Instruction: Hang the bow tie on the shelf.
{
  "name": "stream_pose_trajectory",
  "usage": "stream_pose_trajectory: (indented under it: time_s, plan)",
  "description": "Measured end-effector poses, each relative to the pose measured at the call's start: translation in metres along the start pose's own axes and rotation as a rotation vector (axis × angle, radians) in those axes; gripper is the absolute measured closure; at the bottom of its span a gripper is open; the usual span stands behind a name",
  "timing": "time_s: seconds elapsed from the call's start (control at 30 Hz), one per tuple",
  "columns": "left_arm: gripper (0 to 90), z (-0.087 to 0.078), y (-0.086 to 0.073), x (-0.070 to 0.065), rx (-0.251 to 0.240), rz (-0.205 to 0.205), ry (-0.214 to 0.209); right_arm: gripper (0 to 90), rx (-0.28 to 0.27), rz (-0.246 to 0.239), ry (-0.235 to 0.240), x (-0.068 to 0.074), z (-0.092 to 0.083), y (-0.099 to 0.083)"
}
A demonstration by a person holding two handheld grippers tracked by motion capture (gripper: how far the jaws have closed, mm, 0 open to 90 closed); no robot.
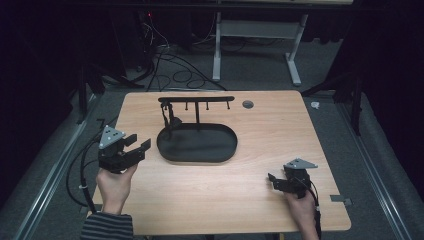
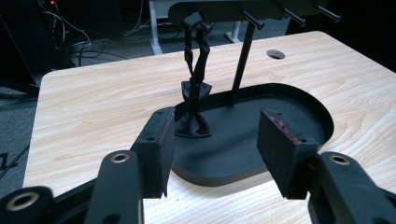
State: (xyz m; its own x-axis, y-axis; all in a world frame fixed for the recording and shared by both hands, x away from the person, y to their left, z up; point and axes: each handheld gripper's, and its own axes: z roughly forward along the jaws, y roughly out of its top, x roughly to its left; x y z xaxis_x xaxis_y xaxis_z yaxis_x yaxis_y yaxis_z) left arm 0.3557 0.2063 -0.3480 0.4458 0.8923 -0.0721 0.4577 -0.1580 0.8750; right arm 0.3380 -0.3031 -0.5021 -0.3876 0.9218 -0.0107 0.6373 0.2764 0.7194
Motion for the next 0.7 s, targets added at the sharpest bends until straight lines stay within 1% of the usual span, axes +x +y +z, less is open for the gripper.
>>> stream_pose_trajectory:
  time_s: [0.13,0.3,0.47,0.6,0.7]
  plan:
    - [46.8,-0.002,-0.003,0.0,0.004,-0.002,-0.001,28.8,0.0,-0.001,0.0,0.0,0.0,0.0]
    - [46.3,-0.004,-0.007,-0.002,0.004,-0.012,-0.013,28.8,0.0,-0.001,0.0,0.0,0.0,0.0]
    - [45.9,-0.005,-0.01,-0.003,0.014,-0.009,-0.01,28.8,0.0,-0.001,0.0,0.0,0.0,0.0]
    - [45.8,-0.006,-0.014,-0.005,0.011,-0.016,-0.016,28.8,0.0,-0.001,0.0,0.0,0.0,0.0]
    - [45.6,-0.005,-0.017,-0.006,0.022,-0.012,-0.013,28.8,-0.001,-0.001,0.0,0.0,0.0,0.0]
